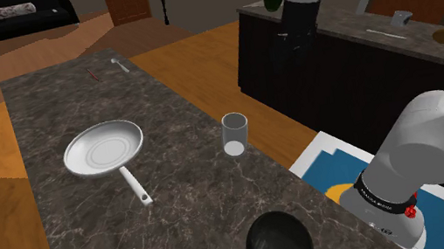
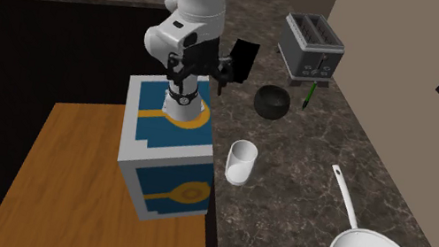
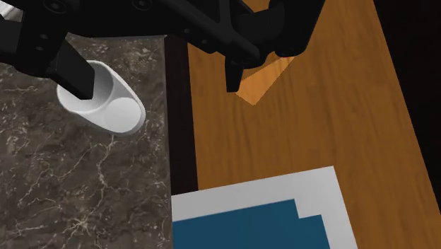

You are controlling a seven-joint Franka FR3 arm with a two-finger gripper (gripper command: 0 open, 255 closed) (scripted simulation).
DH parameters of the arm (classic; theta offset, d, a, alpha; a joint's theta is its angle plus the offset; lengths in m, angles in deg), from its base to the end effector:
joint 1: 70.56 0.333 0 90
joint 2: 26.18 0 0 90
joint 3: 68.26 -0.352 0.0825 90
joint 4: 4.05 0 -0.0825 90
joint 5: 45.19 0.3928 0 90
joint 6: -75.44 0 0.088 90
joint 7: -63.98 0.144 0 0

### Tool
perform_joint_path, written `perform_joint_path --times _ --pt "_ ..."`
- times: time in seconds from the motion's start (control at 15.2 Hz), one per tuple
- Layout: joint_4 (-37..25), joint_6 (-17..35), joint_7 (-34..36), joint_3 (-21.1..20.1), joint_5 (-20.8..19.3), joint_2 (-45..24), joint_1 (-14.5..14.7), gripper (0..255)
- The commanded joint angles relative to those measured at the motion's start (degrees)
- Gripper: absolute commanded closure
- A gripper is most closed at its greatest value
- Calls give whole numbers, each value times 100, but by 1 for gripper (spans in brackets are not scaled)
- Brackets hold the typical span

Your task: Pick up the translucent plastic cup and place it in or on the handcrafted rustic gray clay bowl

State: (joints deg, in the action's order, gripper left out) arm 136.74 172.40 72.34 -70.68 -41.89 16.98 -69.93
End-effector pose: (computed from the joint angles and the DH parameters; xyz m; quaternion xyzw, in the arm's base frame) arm 0.3053 0.0261 0.5306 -0.9983 0.0558 0.0073 0.0135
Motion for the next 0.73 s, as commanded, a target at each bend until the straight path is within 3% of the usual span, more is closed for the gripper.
perform_joint_path --times 0.0,0.66 --pt "252 471 133 -162 61 -128 53 0" --pt "741 2712 925 -1058 156 -1535 232 0"
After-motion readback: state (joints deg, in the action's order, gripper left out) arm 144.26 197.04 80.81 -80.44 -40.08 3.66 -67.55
